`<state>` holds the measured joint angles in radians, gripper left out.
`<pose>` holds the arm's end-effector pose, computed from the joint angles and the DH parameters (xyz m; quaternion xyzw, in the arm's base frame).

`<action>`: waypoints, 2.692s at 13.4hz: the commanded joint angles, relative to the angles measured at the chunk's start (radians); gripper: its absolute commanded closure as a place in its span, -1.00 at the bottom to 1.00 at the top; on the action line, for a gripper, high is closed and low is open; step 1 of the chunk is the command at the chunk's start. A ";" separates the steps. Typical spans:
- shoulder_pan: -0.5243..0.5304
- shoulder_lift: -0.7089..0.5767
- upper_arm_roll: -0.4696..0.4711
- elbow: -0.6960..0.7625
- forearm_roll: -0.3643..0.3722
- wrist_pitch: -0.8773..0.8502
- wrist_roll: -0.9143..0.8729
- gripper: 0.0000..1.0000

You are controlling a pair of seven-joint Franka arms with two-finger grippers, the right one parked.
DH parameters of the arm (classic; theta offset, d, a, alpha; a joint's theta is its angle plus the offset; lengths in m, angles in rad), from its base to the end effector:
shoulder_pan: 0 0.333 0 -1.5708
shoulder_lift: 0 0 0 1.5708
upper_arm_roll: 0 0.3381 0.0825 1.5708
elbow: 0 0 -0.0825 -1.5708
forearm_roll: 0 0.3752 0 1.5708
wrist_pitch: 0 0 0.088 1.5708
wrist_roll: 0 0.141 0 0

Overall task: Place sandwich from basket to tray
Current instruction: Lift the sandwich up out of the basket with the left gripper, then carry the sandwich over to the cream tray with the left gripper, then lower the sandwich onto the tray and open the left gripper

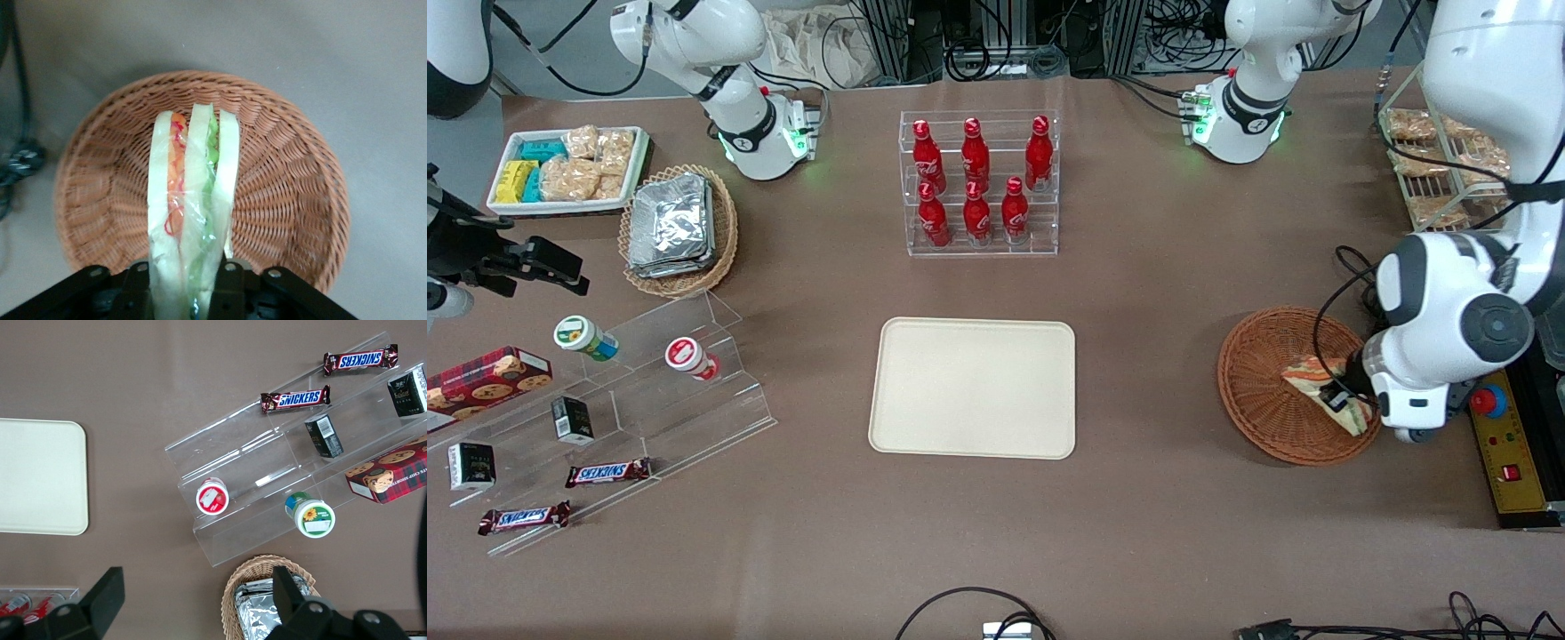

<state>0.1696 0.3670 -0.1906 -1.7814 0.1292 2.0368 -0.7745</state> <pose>0.6299 0.0060 0.3370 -0.9382 -0.3415 0.0392 0.0401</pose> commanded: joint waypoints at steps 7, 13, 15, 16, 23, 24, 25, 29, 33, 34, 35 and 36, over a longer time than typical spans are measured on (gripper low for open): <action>-0.220 0.009 -0.029 0.318 0.006 -0.259 0.133 1.00; -0.449 0.160 -0.032 0.390 -0.002 -0.244 0.142 1.00; -0.521 0.232 -0.032 0.436 -0.002 -0.233 0.139 1.00; -0.548 0.269 -0.032 0.447 0.000 -0.222 0.132 1.00; -0.628 0.444 -0.032 0.450 -0.006 0.006 0.129 1.00; -0.628 0.460 -0.032 0.450 -0.006 0.026 0.138 1.00; -0.630 0.466 -0.032 0.450 -0.006 0.040 0.139 1.00; -0.651 0.478 -0.032 0.448 -0.005 0.062 0.193 1.00; -0.653 0.483 -0.032 0.448 -0.008 0.065 0.187 1.00; -0.653 0.483 -0.032 0.448 -0.010 0.065 0.182 0.67; -0.651 0.481 -0.032 0.448 -0.010 0.065 0.179 0.37; -0.650 0.481 -0.032 0.450 -0.010 0.065 0.172 -0.10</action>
<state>-0.4703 0.8311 -0.2319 -1.3697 0.1272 2.1024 -0.5947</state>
